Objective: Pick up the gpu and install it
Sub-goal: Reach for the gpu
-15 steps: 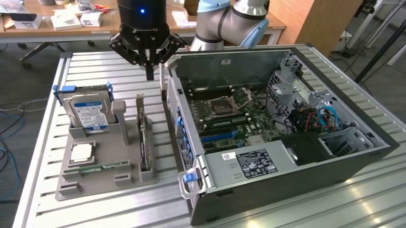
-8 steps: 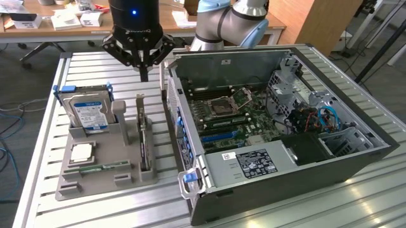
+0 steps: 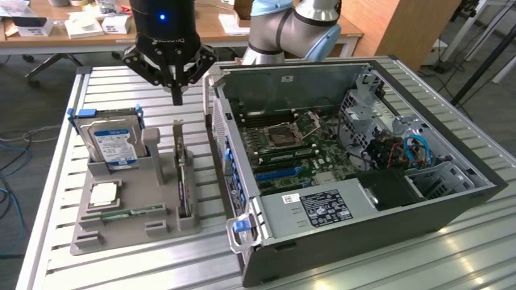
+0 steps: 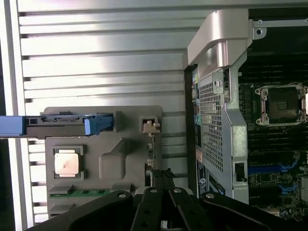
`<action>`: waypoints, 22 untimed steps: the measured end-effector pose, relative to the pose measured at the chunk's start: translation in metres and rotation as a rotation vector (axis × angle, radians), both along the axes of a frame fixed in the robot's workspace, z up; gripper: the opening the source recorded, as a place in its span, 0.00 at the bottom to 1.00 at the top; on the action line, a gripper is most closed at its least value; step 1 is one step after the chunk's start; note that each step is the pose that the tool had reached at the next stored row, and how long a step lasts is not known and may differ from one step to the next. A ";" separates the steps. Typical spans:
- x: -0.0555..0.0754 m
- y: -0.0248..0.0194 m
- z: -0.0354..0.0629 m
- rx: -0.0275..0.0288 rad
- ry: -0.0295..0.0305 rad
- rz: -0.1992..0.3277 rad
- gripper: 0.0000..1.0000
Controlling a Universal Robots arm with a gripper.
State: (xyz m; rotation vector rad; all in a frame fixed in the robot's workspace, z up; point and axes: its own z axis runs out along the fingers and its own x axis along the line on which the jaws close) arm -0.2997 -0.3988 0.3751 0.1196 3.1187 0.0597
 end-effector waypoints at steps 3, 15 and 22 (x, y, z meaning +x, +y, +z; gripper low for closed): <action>0.000 -0.0022 0.0001 -0.0001 0.0002 0.000 0.10; -0.003 -0.0301 0.0000 0.0000 0.0001 0.000 0.10; -0.005 -0.0451 0.0000 -0.0001 0.0001 0.000 0.10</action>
